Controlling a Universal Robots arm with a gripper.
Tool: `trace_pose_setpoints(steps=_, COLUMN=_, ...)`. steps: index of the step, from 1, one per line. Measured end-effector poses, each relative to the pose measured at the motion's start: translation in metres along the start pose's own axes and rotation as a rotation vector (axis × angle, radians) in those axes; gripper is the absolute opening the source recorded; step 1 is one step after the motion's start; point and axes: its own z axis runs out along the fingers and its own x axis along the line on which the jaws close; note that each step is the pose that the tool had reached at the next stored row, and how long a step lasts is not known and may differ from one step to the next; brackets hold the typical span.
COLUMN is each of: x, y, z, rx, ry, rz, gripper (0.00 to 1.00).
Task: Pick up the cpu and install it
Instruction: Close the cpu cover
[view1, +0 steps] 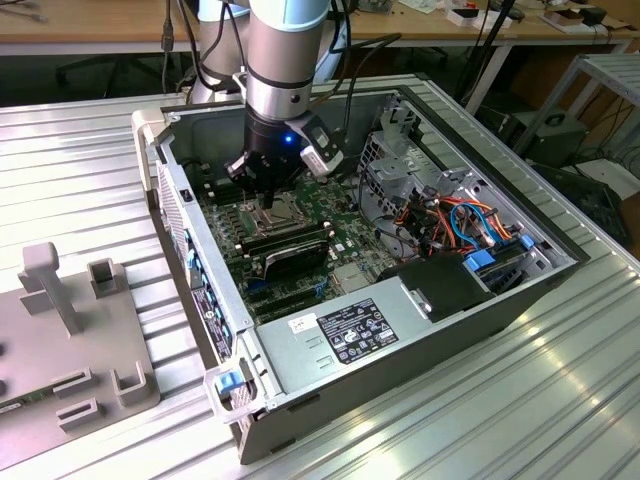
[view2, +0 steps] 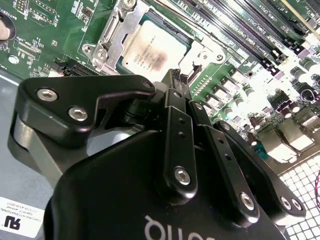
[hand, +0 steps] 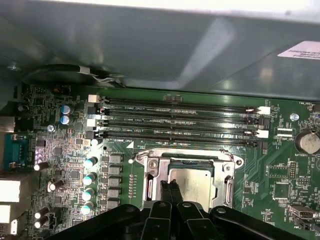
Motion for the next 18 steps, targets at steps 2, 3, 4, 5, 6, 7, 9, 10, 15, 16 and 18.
trace_pose_setpoints(steps=2, x=0.0, y=0.0, z=0.0, rx=0.0, ry=0.0, rz=0.0, gripper=0.11)
trace_pose_setpoints(steps=3, x=0.0, y=0.0, z=0.0, rx=0.0, ry=0.0, rz=0.0, gripper=0.11)
trace_pose_setpoints(steps=4, x=0.0, y=0.0, z=0.0, rx=0.0, ry=0.0, rz=0.0, gripper=0.11)
trace_pose_setpoints(steps=5, x=0.0, y=0.0, z=0.0, rx=0.0, ry=0.0, rz=0.0, gripper=0.11)
trace_pose_setpoints(steps=6, x=0.0, y=0.0, z=0.0, rx=0.0, ry=0.0, rz=0.0, gripper=0.11)
trace_pose_setpoints(steps=7, x=0.0003, y=-0.0001, z=0.0002, rx=0.0, ry=0.0, rz=0.0, gripper=0.11)
trace_pose_setpoints(steps=9, x=0.0006, y=0.0, z=0.0006, rx=0.0001, ry=0.0001, rz=-0.001, gripper=0.11)
trace_pose_setpoints(steps=10, x=0.0006, y=0.0, z=0.0007, rx=0.0, ry=0.0001, rz=-0.003, gripper=0.11)
trace_pose_setpoints(steps=15, x=0.0008, y=0.0, z=0.0016, rx=-0.002, ry=0.0011, rz=-0.055, gripper=0.11)
trace_pose_setpoints(steps=16, x=0.001, y=0.0001, z=0.0023, rx=-0.0022, ry=0.0011, rz=-0.061, gripper=0.11)
trace_pose_setpoints(steps=18, x=0.0016, y=0.0, z=0.0036, rx=-0.0021, ry=0.0013, rz=-0.062, gripper=0.11)
